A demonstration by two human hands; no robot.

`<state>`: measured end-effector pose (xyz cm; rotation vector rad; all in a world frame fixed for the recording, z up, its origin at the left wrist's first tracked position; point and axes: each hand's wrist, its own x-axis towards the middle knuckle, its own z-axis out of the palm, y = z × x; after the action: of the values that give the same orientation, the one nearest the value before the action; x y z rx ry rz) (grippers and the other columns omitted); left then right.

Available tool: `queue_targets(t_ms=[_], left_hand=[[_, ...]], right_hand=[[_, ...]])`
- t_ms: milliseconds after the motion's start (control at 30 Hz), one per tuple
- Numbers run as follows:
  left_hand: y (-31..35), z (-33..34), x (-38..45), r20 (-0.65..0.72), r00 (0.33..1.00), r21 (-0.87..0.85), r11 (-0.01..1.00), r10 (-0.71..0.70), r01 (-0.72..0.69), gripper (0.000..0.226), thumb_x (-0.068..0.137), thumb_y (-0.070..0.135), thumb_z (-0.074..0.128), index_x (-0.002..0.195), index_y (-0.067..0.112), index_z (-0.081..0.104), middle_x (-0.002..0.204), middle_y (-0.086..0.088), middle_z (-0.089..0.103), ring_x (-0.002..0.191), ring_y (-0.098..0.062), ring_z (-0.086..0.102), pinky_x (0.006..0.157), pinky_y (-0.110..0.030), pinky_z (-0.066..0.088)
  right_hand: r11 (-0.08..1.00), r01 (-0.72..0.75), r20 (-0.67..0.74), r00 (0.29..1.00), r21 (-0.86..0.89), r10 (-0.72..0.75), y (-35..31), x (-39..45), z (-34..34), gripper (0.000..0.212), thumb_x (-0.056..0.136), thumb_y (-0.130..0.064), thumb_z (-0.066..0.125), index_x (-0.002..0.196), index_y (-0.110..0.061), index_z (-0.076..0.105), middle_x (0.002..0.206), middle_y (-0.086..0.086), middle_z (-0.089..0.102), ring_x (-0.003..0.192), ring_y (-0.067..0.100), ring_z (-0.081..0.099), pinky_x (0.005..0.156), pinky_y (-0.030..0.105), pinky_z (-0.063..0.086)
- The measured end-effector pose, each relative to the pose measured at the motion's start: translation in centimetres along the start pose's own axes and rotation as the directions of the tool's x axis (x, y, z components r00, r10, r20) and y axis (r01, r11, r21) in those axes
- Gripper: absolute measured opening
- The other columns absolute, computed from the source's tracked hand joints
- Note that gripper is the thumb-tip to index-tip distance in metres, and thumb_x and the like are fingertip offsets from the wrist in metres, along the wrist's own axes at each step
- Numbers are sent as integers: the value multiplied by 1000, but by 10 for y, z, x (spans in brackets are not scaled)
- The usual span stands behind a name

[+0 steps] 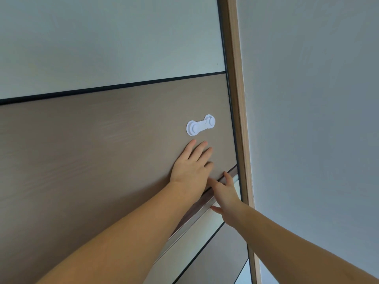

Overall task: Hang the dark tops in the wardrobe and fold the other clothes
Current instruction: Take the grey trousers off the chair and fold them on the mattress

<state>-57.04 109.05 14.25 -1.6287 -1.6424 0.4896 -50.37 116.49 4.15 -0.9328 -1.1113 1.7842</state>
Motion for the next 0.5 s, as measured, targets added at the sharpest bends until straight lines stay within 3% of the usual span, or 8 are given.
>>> queue_targets(t_ms=[200,367,500], left_hand=[[6,4,17,-13,1000,-2,1000,3,-3,53,101,35,37,151,23,26,164,-6,-4,149,-28,-14,115,-48,-17],[9,7,23,-26,1000,-40,999,-11,10,50,100,34,40,148,23,31,164,-5,-1,149,-28,-13,116,-48,-16],[14,2,17,-44,997,-120,991,-55,50,48,97,30,45,143,21,36,162,-7,8,149,-27,-8,114,-49,-18]], right_hand=[[1000,23,5,1000,0,-23,-4,15,-10,80,86,-35,66,150,-39,18,142,-1,39,113,21,44,84,39,45],[998,52,13,999,-20,-52,-5,20,-15,80,87,-34,66,151,-36,17,145,1,37,120,23,43,101,46,45],[990,77,27,997,-122,-74,-10,14,-21,78,88,-38,65,151,-35,19,142,1,39,114,23,45,90,40,48]])
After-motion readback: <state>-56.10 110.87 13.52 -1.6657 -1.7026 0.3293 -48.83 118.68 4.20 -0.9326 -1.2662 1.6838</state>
